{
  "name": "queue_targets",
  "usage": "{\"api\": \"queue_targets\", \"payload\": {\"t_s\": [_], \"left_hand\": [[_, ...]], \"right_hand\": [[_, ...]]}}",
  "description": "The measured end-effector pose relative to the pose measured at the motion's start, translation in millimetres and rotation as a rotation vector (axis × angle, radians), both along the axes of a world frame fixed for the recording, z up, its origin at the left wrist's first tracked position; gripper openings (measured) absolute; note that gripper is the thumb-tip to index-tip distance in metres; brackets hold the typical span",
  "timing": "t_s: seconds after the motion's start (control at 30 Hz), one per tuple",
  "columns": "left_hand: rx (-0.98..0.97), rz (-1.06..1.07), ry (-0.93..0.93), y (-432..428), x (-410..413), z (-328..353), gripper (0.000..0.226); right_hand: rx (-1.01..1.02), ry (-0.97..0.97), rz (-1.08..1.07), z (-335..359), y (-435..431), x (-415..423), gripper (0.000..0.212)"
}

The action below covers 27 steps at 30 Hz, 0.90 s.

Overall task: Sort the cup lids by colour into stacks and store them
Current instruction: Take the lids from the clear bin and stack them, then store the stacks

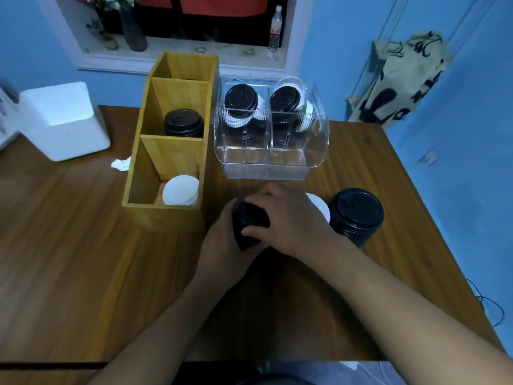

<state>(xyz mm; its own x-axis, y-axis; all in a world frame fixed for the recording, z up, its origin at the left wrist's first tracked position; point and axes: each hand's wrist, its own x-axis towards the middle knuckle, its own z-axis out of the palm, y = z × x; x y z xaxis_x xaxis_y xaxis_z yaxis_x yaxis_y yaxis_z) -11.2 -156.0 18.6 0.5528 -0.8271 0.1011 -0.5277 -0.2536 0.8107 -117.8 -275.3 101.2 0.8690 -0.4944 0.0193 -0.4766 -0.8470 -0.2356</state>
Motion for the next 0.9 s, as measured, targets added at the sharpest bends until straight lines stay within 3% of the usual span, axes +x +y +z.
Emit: {"api": "queue_targets", "payload": {"t_s": [0.27,0.47,0.6,0.7,0.9], "left_hand": [[0.042,-0.017,-0.065,0,-1,-2,0.104],[0.025,-0.02,-0.074,0,0,-1,0.096],[0.026,0.027,-0.076,-1,3,-5,0.094],[0.064,0.054,-0.069,-1,3,-8,0.101],[0.063,0.048,-0.052,0,4,-7,0.1]], "right_hand": [[0.02,0.062,0.035,4,-8,6,0.068],[-0.103,0.178,0.13,20,-18,12,0.075],[0.076,0.001,0.036,50,-48,24,0.057],[0.014,-0.239,-0.1,63,-98,40,0.031],[-0.036,-0.15,-0.249,75,-193,71,0.047]]}}
